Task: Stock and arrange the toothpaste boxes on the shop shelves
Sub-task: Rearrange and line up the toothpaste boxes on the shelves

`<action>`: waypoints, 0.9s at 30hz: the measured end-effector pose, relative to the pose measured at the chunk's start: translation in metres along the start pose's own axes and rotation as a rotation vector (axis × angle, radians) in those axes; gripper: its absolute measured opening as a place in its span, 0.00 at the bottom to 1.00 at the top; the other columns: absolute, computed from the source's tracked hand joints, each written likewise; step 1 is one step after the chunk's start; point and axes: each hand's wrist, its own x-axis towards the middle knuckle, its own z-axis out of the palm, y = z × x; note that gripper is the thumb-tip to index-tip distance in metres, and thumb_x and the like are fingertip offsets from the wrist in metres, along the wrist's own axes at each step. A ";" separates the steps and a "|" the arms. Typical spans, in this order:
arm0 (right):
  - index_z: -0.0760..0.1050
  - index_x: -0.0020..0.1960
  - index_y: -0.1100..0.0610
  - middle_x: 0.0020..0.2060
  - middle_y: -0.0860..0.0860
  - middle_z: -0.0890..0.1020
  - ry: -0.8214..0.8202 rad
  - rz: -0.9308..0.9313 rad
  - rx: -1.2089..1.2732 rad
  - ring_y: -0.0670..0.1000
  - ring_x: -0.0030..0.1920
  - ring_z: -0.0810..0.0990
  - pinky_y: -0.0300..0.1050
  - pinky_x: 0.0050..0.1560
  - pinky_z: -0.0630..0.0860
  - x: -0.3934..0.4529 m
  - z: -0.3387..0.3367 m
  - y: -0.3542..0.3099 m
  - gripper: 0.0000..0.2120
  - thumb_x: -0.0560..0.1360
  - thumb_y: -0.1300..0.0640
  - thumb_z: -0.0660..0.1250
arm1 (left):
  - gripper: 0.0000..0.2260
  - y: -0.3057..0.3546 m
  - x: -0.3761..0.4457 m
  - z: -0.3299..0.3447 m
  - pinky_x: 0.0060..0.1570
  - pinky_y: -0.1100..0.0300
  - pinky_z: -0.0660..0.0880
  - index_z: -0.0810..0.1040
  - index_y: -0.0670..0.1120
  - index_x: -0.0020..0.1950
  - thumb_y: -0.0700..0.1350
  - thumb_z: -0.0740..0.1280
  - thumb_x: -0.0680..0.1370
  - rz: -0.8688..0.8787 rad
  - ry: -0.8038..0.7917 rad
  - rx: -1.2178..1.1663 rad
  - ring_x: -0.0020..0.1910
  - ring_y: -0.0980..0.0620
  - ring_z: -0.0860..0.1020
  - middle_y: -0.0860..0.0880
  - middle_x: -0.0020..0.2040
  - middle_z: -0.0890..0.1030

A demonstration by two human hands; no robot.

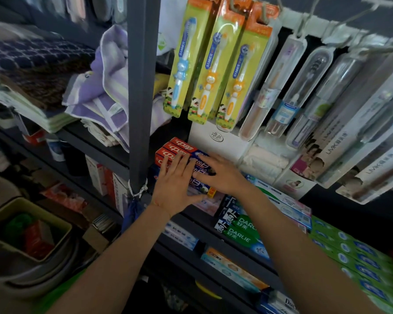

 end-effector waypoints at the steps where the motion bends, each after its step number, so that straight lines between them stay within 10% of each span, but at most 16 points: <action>1: 0.56 0.78 0.40 0.79 0.49 0.56 -0.010 -0.009 0.000 0.52 0.78 0.54 0.59 0.76 0.53 0.001 0.000 0.001 0.38 0.73 0.31 0.64 | 0.45 -0.001 0.000 -0.001 0.73 0.39 0.53 0.73 0.41 0.72 0.75 0.55 0.71 -0.002 0.005 -0.008 0.74 0.42 0.68 0.41 0.72 0.73; 19: 0.61 0.76 0.45 0.73 0.52 0.65 0.023 -0.016 0.138 0.55 0.72 0.62 0.55 0.72 0.63 0.002 0.001 -0.011 0.44 0.66 0.38 0.76 | 0.42 -0.001 0.001 0.003 0.74 0.39 0.52 0.73 0.41 0.71 0.73 0.57 0.72 -0.006 0.023 -0.039 0.73 0.41 0.67 0.40 0.72 0.73; 23: 0.61 0.76 0.49 0.74 0.56 0.62 0.104 0.150 0.259 0.57 0.74 0.61 0.50 0.72 0.62 -0.013 -0.025 -0.012 0.32 0.77 0.40 0.65 | 0.46 0.002 0.002 -0.001 0.75 0.40 0.46 0.69 0.41 0.75 0.76 0.53 0.71 -0.013 -0.029 -0.002 0.76 0.41 0.64 0.40 0.74 0.69; 27: 0.69 0.64 0.59 0.61 0.57 0.74 0.214 0.487 0.629 0.57 0.56 0.77 0.55 0.62 0.76 -0.026 -0.051 -0.015 0.20 0.77 0.48 0.61 | 0.43 0.014 0.008 -0.004 0.76 0.43 0.40 0.62 0.47 0.79 0.74 0.51 0.72 0.048 -0.065 -0.064 0.79 0.44 0.55 0.45 0.79 0.61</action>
